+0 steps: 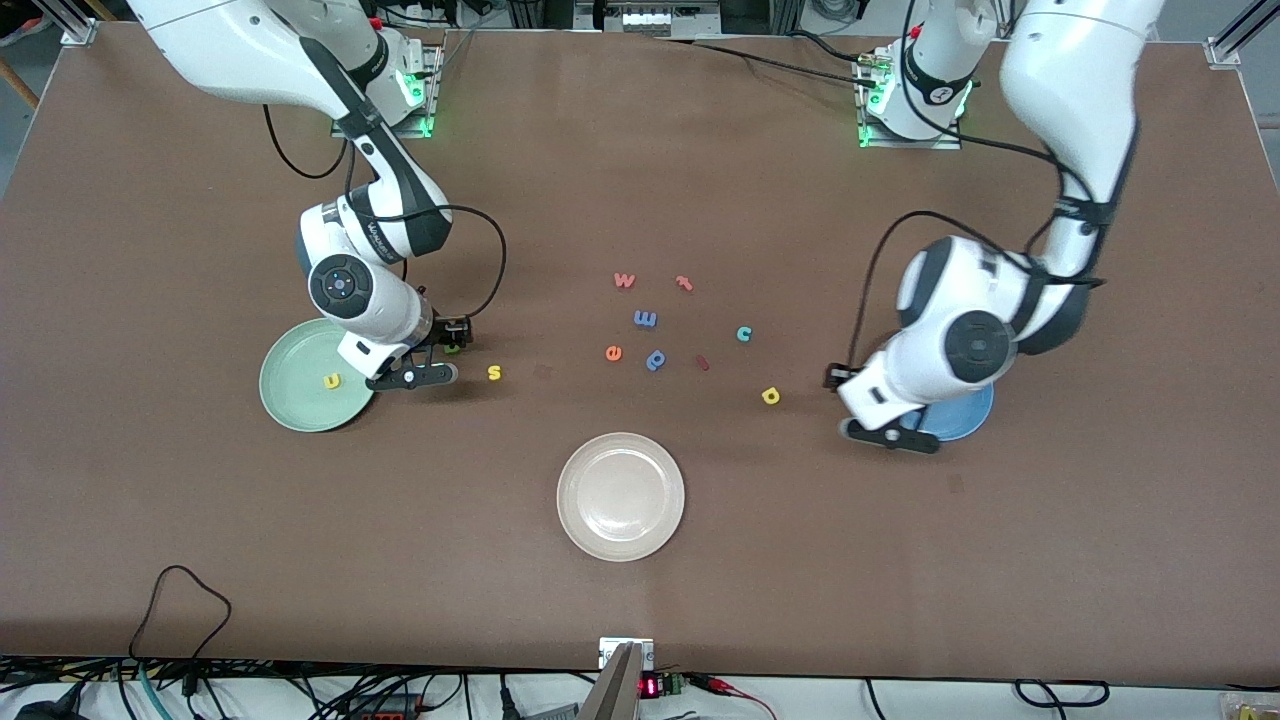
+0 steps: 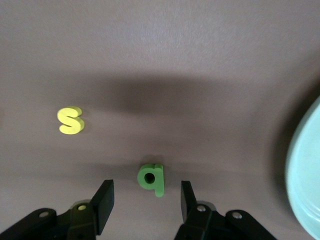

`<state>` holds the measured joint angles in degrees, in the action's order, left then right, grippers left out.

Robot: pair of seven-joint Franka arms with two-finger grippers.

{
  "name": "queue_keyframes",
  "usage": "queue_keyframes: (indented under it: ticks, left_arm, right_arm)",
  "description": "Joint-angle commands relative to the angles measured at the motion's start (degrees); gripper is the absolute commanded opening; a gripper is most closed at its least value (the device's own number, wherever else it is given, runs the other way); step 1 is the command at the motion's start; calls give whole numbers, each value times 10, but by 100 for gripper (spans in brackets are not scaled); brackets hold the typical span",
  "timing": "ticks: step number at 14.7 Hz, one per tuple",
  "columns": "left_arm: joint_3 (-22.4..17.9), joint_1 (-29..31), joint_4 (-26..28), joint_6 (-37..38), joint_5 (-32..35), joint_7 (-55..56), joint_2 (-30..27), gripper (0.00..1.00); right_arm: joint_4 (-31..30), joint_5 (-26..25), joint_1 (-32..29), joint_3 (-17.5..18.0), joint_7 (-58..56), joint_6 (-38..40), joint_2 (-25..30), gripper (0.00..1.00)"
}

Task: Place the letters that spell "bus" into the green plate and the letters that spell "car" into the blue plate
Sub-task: 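Close the right gripper on green q while the left gripper grips yellow a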

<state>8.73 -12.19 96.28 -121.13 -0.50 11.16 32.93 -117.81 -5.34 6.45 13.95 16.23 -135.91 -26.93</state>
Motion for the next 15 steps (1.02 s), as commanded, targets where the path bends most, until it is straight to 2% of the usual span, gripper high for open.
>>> queue_keyframes:
  ticks: [1, 2, 8, 13, 15]
  left_arm:
    - [-3, -35, -39, -2, 1, 54, 48, 57]
    - [-3, -39, -36, -16, 1, 56, 54, 57]
    - [-3, -52, -36, -77, 1, 76, 87, 57]
    - [-3, -52, -36, -99, 1, 80, 106, 57]
    - [-2, -53, -37, -100, 1, 90, 108, 57]
  right_arm:
    - [-19, -3, -2, 0, 12, -20, -2, 58]
    - [-21, -3, -1, 0, 13, -20, -6, 54]
    - [-22, -4, -1, 0, 13, -23, -15, 53]
    - [-22, -8, 0, 0, 12, -28, -15, 35]
    - [-21, -9, 0, 0, 12, -28, -16, 18]
